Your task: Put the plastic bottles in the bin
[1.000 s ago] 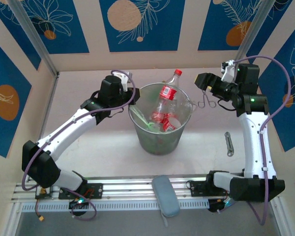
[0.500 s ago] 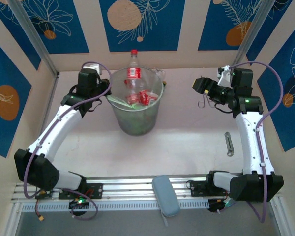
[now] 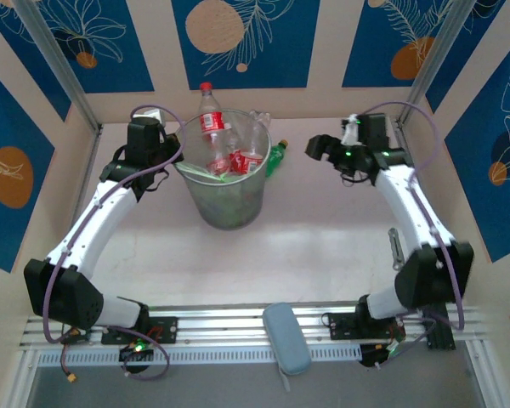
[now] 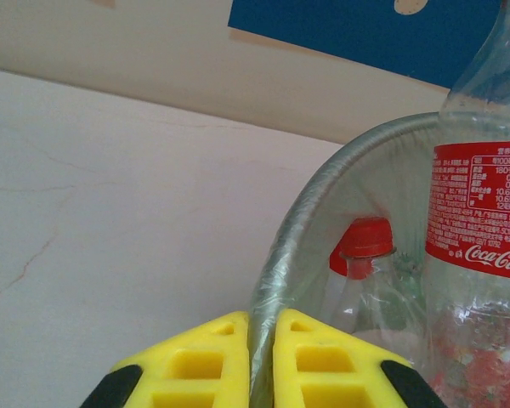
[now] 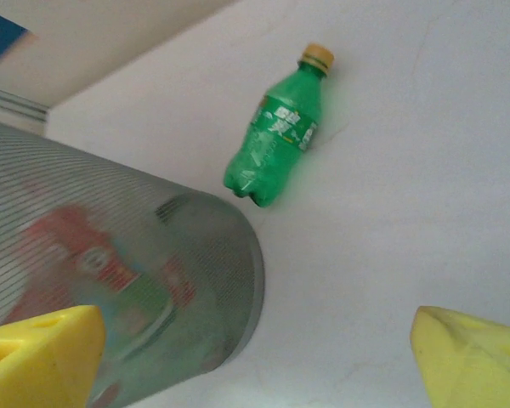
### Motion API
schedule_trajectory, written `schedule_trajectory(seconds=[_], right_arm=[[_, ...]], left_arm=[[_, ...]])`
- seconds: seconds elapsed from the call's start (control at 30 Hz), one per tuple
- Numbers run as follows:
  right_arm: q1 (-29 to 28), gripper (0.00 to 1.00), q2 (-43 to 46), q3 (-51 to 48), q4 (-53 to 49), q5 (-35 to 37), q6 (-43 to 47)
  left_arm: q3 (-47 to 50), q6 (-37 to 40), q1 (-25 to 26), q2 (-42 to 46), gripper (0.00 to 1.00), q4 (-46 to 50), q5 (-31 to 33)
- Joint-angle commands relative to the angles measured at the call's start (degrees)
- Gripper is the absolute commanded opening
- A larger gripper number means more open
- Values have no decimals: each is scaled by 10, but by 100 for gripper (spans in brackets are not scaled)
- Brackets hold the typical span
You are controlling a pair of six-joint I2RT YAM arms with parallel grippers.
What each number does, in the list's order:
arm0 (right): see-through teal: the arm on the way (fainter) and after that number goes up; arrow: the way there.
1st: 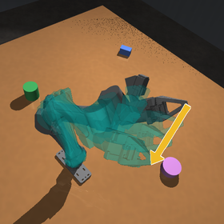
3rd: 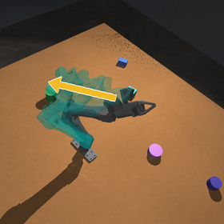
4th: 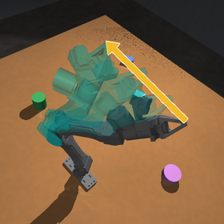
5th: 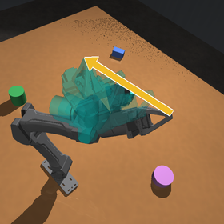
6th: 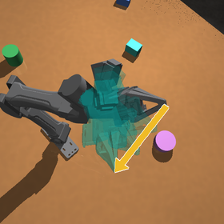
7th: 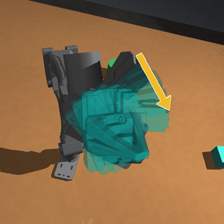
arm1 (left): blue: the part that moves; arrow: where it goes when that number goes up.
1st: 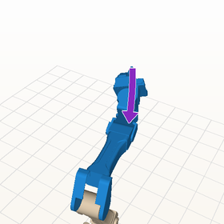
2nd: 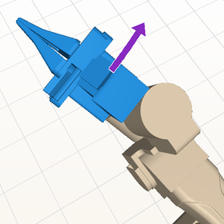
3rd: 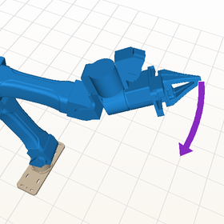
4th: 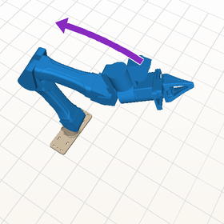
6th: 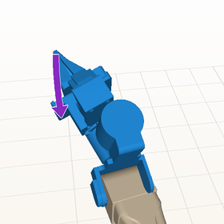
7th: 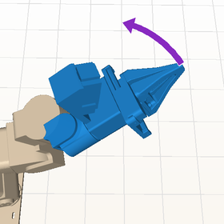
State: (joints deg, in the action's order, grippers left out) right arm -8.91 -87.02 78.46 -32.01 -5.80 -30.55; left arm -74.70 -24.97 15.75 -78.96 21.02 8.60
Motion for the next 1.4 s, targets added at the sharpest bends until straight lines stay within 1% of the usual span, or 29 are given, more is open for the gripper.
schedule_trajectory(seconds=[0.0,0.1,0.17,0.3,0.37,0.43,0.53,0.67,0.73,0.8,0.9,1.03,1.1,1.13,1.2,1.37], right_arm=[[-34,94,-75,47,39,77,-48],[-52,96,-159,92,64,99,-81],[-62,96,-218,132,69,96,-93],[-87,97,-315,232,34,98,-105],[-94,97,-352,263,33,105,-115],[-96,97,-395,297,31,94,-121],[-104,97,-444,343,14,102,-123],[-113,97,-485,392,-13,121,-120],[-115,97,-507,421,-43,130,-119],[-115,94,-517,429,-54,135,-116],[-114,83,-515,419,-48,134,-107],[-101,72,-495,396,-42,135,-97],[-93,69,-479,379,-41,135,-90],[-87,65,-467,366,-37,134,-84],[-75,62,-444,341,-30,127,-78],[-42,59,-363,265,-11,123,-58]], left_arm=[[8,3,-9,-2,2,-20,-13],[6,8,-9,-4,2,-20,-26],[3,11,-11,-6,2,-18,-34],[0,17,-13,-4,3,-16,-44],[0,20,-14,-2,3,-15,-46],[2,22,-15,1,2,-14,-46],[5,23,-17,5,2,-15,-51],[7,27,-18,8,2,-15,-53],[9,26,-18,7,2,-16,-56],[9,25,-18,5,3,-18,-61],[9,20,-18,-2,2,-22,-74],[11,9,-17,-11,2,-32,-117],[10,6,-13,-16,3,-31,-130],[11,6,-11,-16,3,-31,-135],[12,5,-7,-19,3,-28,-146],[14,4,9,-28,5,-21,-160]])
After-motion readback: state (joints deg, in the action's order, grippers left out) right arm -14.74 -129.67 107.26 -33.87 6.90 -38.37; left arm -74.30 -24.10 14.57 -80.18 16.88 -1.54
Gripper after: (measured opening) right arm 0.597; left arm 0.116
